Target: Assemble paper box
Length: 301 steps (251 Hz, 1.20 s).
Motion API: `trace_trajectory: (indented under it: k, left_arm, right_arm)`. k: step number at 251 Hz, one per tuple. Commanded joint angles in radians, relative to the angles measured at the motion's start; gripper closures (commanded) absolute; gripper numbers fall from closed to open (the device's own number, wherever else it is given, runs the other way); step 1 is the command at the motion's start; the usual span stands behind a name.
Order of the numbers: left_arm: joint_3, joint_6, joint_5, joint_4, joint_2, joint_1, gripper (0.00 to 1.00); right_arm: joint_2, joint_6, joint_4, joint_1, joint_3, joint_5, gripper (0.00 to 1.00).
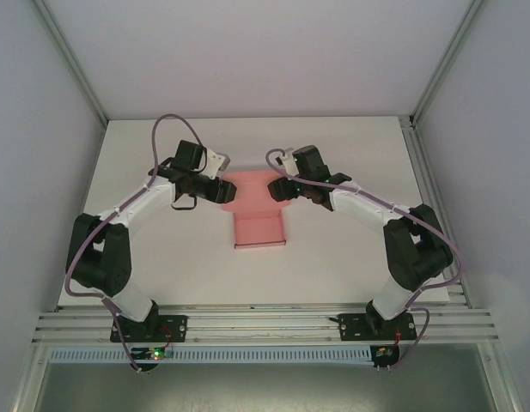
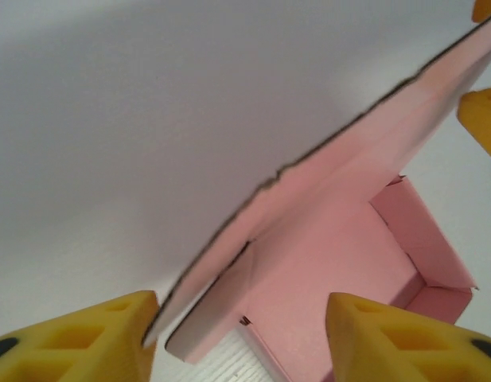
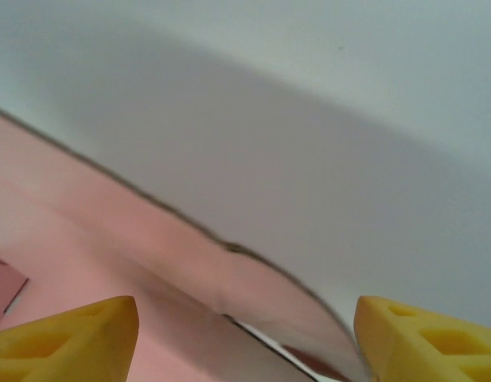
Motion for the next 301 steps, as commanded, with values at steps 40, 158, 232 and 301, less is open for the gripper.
trace_trajectory:
  k: [40, 158, 232, 301]
  left_arm:
    - [0.048, 0.013, -0.060, -0.090, 0.035, -0.044, 0.73]
    - [0.173, -0.248, -0.412, -0.035, 0.041, -0.199, 0.97]
    - [0.068, -0.414, -0.478, 0.196, 0.051, -0.228, 0.97]
    - [-0.011, -0.498, -0.431, 0.340, 0.083, -0.230, 0.96]
  right_arm:
    - [0.013, -0.009, -0.029, -0.021, 0.030, -0.110, 0.52]
    - [-0.072, 0.137, 0.078, 0.147, 0.020, 0.348, 0.92]
    - [-0.069, 0.190, 0.466, 0.237, -0.134, 0.470, 0.90]
    - [-0.025, 0.225, 0.608, 0.300, -0.207, 0.553, 0.86]
